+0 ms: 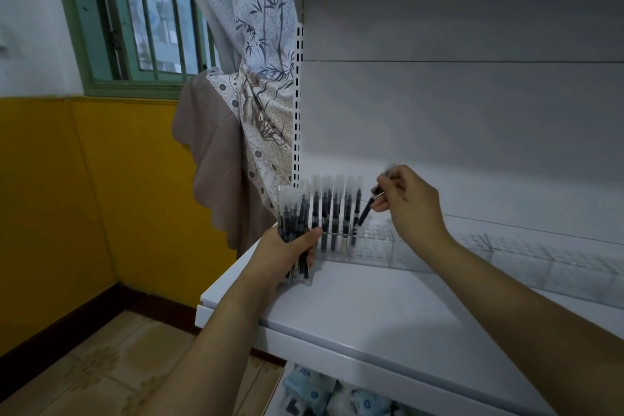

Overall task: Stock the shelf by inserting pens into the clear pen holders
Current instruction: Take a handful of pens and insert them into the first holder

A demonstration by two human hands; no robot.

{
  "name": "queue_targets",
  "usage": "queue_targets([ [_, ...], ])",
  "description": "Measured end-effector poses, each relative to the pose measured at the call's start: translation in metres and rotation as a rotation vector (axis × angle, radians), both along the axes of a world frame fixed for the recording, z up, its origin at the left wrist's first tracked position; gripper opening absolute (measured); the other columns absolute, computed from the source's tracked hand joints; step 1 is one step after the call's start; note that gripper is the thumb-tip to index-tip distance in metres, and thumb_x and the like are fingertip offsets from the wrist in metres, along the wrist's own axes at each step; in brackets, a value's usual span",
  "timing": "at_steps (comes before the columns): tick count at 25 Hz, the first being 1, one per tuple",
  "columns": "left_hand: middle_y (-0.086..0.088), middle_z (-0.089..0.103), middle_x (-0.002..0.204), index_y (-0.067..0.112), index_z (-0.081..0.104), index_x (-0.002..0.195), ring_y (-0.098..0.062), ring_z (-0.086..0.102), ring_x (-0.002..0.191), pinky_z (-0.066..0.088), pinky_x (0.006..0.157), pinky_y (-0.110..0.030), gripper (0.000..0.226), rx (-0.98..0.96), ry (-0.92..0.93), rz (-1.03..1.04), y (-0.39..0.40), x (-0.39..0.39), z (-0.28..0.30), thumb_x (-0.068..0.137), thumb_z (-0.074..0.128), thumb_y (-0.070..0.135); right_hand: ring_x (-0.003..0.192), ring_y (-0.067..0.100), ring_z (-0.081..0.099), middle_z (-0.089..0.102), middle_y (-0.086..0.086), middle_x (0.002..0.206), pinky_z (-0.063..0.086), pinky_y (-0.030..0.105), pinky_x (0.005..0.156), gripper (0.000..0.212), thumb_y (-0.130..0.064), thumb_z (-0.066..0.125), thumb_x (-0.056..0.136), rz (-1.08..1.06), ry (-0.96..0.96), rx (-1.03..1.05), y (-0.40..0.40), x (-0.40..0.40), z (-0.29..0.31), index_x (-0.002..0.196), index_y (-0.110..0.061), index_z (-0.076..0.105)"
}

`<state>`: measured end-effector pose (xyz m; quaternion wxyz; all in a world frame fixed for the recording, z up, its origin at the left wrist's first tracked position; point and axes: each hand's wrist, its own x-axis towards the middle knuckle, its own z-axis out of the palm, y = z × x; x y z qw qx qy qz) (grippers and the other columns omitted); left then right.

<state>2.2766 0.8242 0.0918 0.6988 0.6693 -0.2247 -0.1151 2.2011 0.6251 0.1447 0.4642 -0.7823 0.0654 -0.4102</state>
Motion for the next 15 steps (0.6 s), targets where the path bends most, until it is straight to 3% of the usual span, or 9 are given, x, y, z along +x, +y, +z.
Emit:
queue_targets([
  [5,-0.005,0.06,0.065,0.01,0.059,0.076,-0.016,0.056,0.057,0.052,0.057,-0.025,0.032,0.033,-0.028,0.002,-0.001,0.001,0.0,0.091,0.066,0.038,0.058,0.008,0.067,0.068,0.006,0.078,0.054,0.012,0.06,0.012,-0.016,0.057,0.099,0.025,0.106,-0.146,0.003,0.012,0.014,0.091,-0.007,0.06],
  [8,-0.003,0.061,0.064,0.013,0.057,0.077,-0.013,0.057,0.056,0.05,0.057,-0.021,0.036,0.045,-0.01,0.01,-0.001,0.001,0.0,0.092,0.061,0.045,0.057,0.006,0.067,0.067,0.004,0.074,0.058,0.021,0.065,0.019,-0.019,0.06,0.098,0.033,0.243,-0.254,0.006,0.019,0.009,0.08,-0.016,0.057],
  [15,-0.003,0.057,0.06,0.011,0.055,0.076,-0.014,0.052,0.051,0.049,0.053,-0.024,0.029,0.053,-0.011,0.008,-0.001,-0.001,0.002,0.094,0.063,0.032,0.055,0.005,0.067,0.069,0.008,0.076,0.057,0.023,0.063,0.028,-0.028,0.062,0.097,-0.038,0.369,-0.357,0.005,0.019,0.001,0.072,-0.017,0.052],
])
